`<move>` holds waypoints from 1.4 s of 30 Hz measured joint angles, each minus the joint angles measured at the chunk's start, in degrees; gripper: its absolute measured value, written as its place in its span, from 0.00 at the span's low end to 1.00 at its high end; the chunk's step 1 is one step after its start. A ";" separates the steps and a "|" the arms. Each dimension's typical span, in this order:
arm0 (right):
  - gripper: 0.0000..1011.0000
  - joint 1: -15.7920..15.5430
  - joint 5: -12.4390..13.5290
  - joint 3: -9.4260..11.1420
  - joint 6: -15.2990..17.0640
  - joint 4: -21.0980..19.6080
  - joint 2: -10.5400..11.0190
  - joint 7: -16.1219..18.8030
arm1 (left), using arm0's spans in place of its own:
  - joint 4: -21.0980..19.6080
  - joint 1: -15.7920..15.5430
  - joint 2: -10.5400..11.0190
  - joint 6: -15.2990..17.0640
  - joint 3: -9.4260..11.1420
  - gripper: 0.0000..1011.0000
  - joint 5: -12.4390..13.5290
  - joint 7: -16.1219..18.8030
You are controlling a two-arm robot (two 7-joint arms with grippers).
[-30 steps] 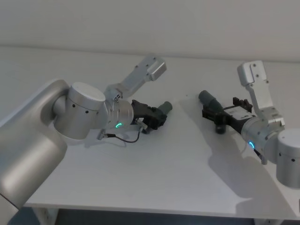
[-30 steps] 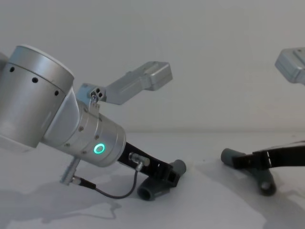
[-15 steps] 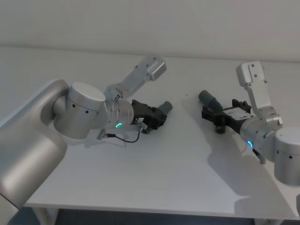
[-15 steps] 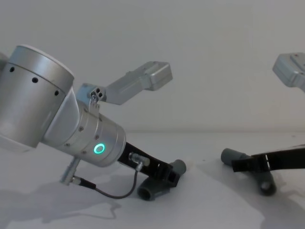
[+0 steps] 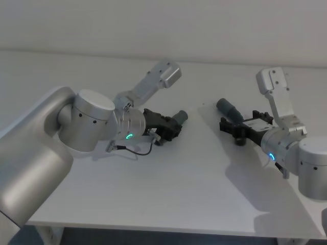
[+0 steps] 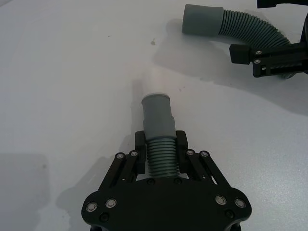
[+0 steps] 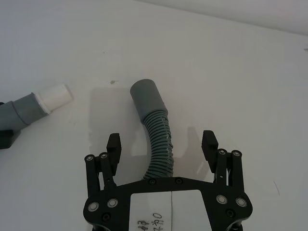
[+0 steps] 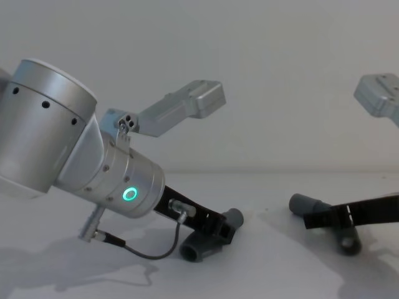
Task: Use both hands to pick up one end of the pipe from the table, align the ends, and insert them.
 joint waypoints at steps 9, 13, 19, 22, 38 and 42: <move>0.99 0.18 -0.20 0.22 1.07 0.21 -0.30 0.21 | 0.00 0.00 0.00 0.00 0.00 0.35 0.00 0.00; 0.94 0.22 -0.28 0.26 1.31 0.26 -0.35 0.28 | 0.00 0.00 0.00 0.00 0.00 0.35 0.00 0.00; 0.78 0.25 -0.36 0.30 1.54 0.31 -0.44 0.32 | 0.00 0.00 0.00 0.00 0.00 0.35 0.00 0.00; 0.71 0.27 -0.38 0.32 1.59 0.32 -0.45 0.33 | 0.00 0.00 0.00 0.00 0.00 0.35 0.00 0.00; 0.24 0.33 -0.47 0.39 1.84 0.39 -0.53 0.40 | 0.00 0.00 0.00 0.00 0.00 0.35 0.00 0.00; 0.24 0.34 -0.46 0.39 1.86 0.39 -0.54 0.40 | 0.00 0.00 0.00 0.00 0.00 0.35 0.00 0.00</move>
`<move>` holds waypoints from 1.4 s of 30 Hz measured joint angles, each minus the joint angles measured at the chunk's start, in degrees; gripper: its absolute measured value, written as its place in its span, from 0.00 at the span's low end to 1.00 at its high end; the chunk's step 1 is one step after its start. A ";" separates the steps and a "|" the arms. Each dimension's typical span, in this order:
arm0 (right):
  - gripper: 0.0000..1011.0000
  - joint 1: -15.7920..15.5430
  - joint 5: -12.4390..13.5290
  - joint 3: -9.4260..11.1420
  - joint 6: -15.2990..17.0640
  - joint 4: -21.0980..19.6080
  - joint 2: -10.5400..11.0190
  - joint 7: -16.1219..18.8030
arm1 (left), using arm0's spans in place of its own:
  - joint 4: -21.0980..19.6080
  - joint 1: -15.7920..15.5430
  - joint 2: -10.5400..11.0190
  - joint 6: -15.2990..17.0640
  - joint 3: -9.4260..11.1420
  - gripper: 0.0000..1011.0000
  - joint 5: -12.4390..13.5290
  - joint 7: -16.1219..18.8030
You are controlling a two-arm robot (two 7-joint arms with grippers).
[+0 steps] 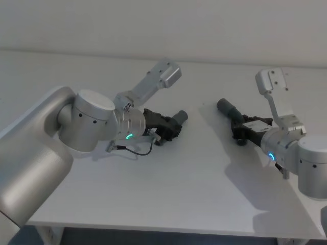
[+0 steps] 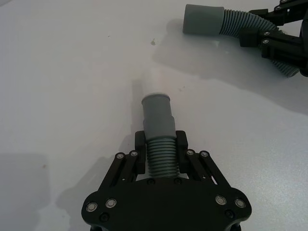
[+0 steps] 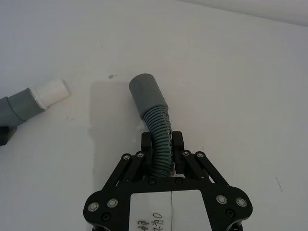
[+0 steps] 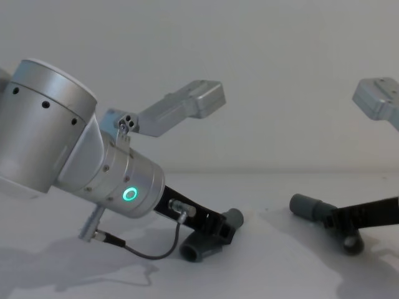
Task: Use both hands to pick up one end of the pipe from the table, align the ends, and insert them.
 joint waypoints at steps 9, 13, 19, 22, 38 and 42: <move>0.24 -0.21 0.00 0.34 -0.56 -0.14 -0.20 0.03 | 0.02 -0.06 0.01 -0.15 0.05 0.35 0.17 -0.01; 0.24 -0.48 0.17 0.83 -2.14 -0.43 -0.39 0.16 | 0.05 -0.29 0.25 -0.78 0.30 0.35 0.92 0.01; 0.24 -0.93 0.62 1.64 -5.57 -1.13 -0.39 1.15 | -0.18 -1.27 0.97 -2.28 1.05 0.35 2.23 -0.56; 0.24 -1.13 0.94 2.03 -7.73 -1.51 0.02 2.29 | -0.39 -2.26 1.68 -3.35 1.73 0.35 3.03 -1.63; 0.24 -2.00 3.66 3.04 -18.51 -2.64 5.98 13.17 | -0.46 -7.84 6.62 -9.76 5.27 0.35 5.53 -11.70; 0.24 -2.20 4.42 3.06 -20.55 -2.68 7.93 16.23 | -0.08 -9.01 7.67 -11.28 6.01 0.35 5.61 -14.71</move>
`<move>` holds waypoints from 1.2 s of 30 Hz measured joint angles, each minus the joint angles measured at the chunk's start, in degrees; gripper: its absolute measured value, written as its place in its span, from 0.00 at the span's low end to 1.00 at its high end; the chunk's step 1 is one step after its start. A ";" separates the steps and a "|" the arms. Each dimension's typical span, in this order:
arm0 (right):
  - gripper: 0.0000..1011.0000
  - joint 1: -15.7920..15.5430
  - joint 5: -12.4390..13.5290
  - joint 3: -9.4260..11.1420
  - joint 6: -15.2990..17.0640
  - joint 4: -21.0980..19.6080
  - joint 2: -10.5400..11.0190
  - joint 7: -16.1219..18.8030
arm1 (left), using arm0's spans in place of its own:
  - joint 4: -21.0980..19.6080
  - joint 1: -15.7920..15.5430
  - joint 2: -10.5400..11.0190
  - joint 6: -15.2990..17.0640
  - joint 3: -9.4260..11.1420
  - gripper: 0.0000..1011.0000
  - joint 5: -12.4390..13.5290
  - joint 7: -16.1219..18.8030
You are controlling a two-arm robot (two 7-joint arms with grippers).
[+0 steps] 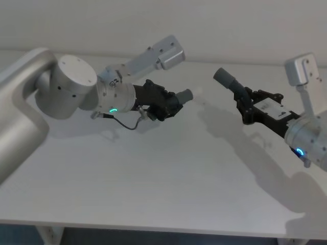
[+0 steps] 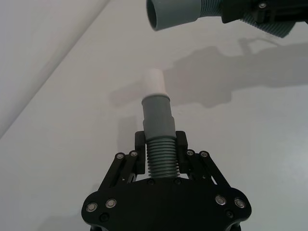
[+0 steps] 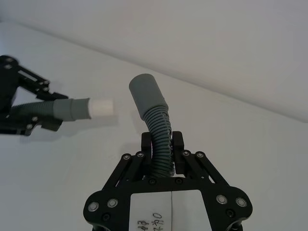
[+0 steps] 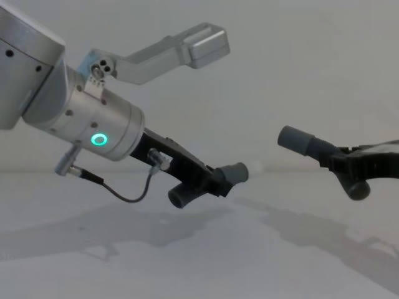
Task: Use both hands to pick up one end of the pipe from the table, align the ends, and insert them.
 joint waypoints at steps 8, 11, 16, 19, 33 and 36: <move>0.24 -0.31 1.71 -0.28 -4.51 0.32 4.41 7.47 | 0.34 -2.20 2.50 -2.38 1.57 0.35 -0.02 -6.02; 0.24 -0.35 2.15 -0.44 -5.66 0.60 5.76 9.47 | 0.32 -2.75 3.36 -2.80 1.90 0.35 -0.05 -7.45; 0.24 -0.33 3.22 -0.88 -8.50 1.43 8.68 14.48 | -0.07 -3.73 5.00 -3.46 2.51 0.35 -0.18 -10.08; 0.24 -0.18 3.76 -1.24 -9.93 2.05 10.30 17.64 | -0.29 -4.40 5.90 -3.91 2.88 0.35 -0.37 -11.53; 0.24 0.51 5.31 -2.48 -12.91 3.40 14.68 24.75 | -0.01 -6.30 7.24 -6.43 4.32 0.35 -2.00 -17.13; 0.24 0.60 5.59 -2.63 -13.11 3.44 15.04 25.27 | 0.17 -6.54 7.26 -6.93 4.68 0.35 -2.54 -18.42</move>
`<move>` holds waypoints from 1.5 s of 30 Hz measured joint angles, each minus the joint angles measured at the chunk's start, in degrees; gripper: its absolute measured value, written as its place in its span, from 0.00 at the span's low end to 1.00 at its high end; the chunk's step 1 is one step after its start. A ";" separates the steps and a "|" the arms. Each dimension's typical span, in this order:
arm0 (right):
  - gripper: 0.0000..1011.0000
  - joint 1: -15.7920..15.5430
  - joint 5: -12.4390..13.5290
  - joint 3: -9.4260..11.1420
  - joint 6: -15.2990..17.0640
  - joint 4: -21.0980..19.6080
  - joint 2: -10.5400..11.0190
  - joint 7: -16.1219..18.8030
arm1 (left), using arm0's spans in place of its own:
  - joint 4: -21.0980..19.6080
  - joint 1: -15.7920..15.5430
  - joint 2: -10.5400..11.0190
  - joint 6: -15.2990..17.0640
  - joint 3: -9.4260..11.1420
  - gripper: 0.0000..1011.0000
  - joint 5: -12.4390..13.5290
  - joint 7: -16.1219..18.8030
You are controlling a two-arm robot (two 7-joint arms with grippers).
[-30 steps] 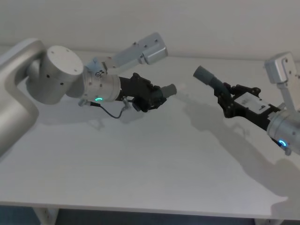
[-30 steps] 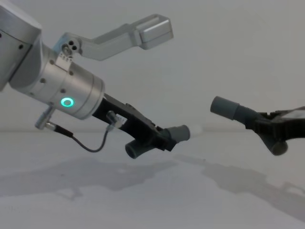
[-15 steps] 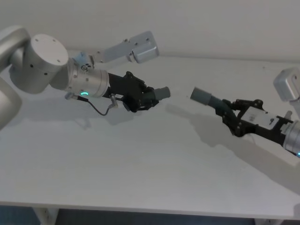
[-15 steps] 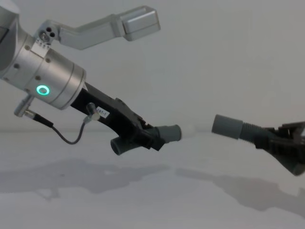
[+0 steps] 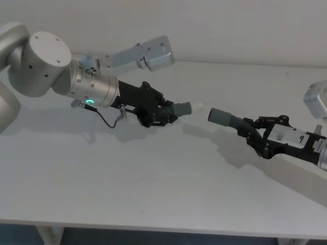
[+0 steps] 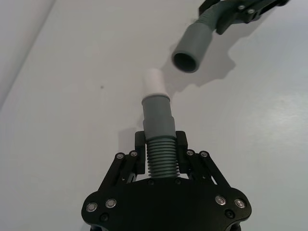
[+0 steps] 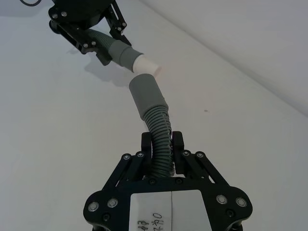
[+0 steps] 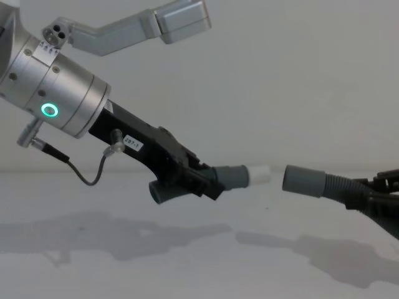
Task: Use both hands to pick up one end of the pipe from the table, align the ends, and insert them.
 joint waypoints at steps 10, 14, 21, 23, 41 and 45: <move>0.24 0.12 0.73 -0.37 -0.25 0.01 0.79 0.69 | 0.37 -0.47 -0.07 -0.69 1.15 0.35 -1.32 -2.52; 0.24 0.12 1.00 -0.48 -0.26 -0.04 1.03 0.72 | 0.46 -0.64 -0.07 -0.69 1.48 0.35 -1.63 -2.97; 0.24 0.12 1.29 -0.79 -0.21 -0.12 1.58 0.72 | 0.61 -0.96 -0.08 -0.42 1.98 0.35 -2.05 -3.27; 0.24 0.14 1.35 -0.84 -0.20 -0.12 1.68 0.72 | 0.62 -1.01 -0.08 -0.31 2.10 0.35 -2.11 -3.28; 0.24 1.06 1.61 -1.92 0.22 0.45 2.32 0.24 | 0.60 -2.31 0.51 1.15 4.12 0.35 -1.70 -3.57; 0.24 1.35 1.74 -2.13 0.39 0.63 2.25 -0.03 | 0.68 -2.56 0.56 1.41 4.56 0.35 -1.52 -3.58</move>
